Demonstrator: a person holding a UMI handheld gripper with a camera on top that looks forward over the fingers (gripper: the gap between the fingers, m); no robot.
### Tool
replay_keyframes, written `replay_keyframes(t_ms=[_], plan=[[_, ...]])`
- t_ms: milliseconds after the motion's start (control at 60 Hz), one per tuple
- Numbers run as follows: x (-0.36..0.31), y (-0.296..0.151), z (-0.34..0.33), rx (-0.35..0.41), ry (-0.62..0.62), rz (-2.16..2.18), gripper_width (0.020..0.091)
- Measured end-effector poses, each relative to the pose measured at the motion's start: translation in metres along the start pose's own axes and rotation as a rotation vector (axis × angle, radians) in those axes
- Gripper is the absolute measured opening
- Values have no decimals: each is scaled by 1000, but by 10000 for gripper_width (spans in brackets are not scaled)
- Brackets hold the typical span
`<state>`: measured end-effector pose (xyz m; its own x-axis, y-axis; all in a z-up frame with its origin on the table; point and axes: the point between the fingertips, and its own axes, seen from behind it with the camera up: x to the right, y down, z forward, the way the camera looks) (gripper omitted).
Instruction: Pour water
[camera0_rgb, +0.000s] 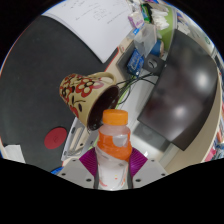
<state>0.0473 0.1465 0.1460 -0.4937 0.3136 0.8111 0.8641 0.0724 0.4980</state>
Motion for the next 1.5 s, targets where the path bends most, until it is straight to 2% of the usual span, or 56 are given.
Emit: replay_keyframes(t_ms=[117,250,300,367,417,500,750,833,1117,1250,1333,1500], plan=[[-2,0,-2,11,-16,77,388],[15,3,-20,77,-21,399,385],[24,10,-28,103,-11,544,387],[34,27,-39,92,29,709,389],[35,40,-41,113,43,823,387],[30,53,-45,144,59,1004,385],[-11,81,-25,151,35,1748,388],[-22,89,-11,177,18,1920,386],[-53,57,25,232,-5,2031,384],[-72,35,31,233,-42,2036,374],[-71,38,28,235,-4,2029,387],[-71,37,27,226,1,2011,513]])
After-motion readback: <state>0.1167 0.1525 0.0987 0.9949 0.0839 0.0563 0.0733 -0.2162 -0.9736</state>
